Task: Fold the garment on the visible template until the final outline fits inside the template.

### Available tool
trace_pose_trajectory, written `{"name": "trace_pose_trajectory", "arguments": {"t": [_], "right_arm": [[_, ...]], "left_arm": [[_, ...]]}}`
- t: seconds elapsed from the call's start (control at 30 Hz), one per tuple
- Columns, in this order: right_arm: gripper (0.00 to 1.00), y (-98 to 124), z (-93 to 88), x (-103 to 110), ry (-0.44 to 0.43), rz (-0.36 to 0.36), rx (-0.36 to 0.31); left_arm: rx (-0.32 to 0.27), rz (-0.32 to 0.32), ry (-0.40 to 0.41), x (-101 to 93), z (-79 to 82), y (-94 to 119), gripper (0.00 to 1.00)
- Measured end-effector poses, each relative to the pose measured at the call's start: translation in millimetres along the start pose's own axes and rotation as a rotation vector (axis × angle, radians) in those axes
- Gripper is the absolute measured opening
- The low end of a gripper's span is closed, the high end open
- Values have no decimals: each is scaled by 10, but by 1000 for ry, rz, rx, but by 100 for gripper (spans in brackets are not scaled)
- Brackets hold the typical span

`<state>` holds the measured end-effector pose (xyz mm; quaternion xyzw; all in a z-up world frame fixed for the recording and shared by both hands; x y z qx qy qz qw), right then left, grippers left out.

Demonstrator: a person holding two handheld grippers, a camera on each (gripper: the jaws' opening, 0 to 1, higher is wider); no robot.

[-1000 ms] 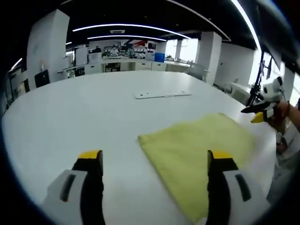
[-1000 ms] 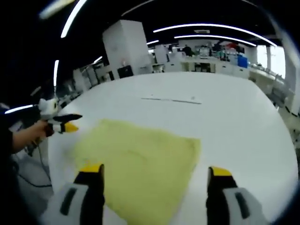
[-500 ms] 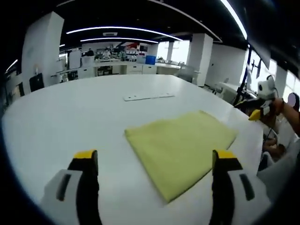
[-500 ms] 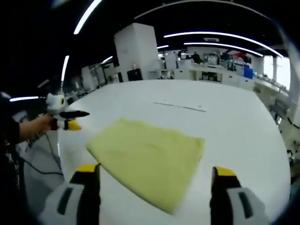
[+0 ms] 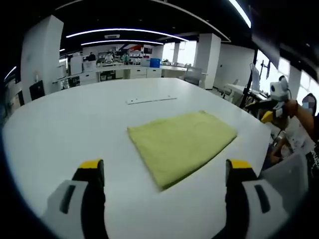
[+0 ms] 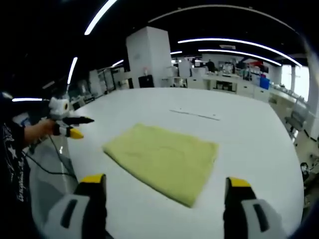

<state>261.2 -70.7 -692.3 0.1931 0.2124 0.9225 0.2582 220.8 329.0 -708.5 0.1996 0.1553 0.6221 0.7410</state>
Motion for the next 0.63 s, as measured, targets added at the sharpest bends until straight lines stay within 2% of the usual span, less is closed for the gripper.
{"name": "trace_pose_trajectory", "arguments": {"t": [0.03,0.13,0.33,0.63], "right_arm": [[100,14,-29,30,3,-3,-9],[100,30,-99,87,-12,-8,-17],[100,76,-178,210,-20,-22,-81],[99,142,-249,187,-18,-50,-61]], "left_arm": [[8,28,9,9,-28,22,98],[5,16,31,-43,-105,87,99],[15,34,-1,-31,-222,179,98],[24,43,-11,-26,-282,229,97]]}}
Point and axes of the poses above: the point that each gripper's makers call its tool centre point, and the gripper's own axes: y roughly backward along the fingers, x roughly to its left, z roughly out of its top, the point moved 7 cm from there along y, roughly backward along the fingers, and after that the axes turned 15 degrees about z, right-handed, at the moved point
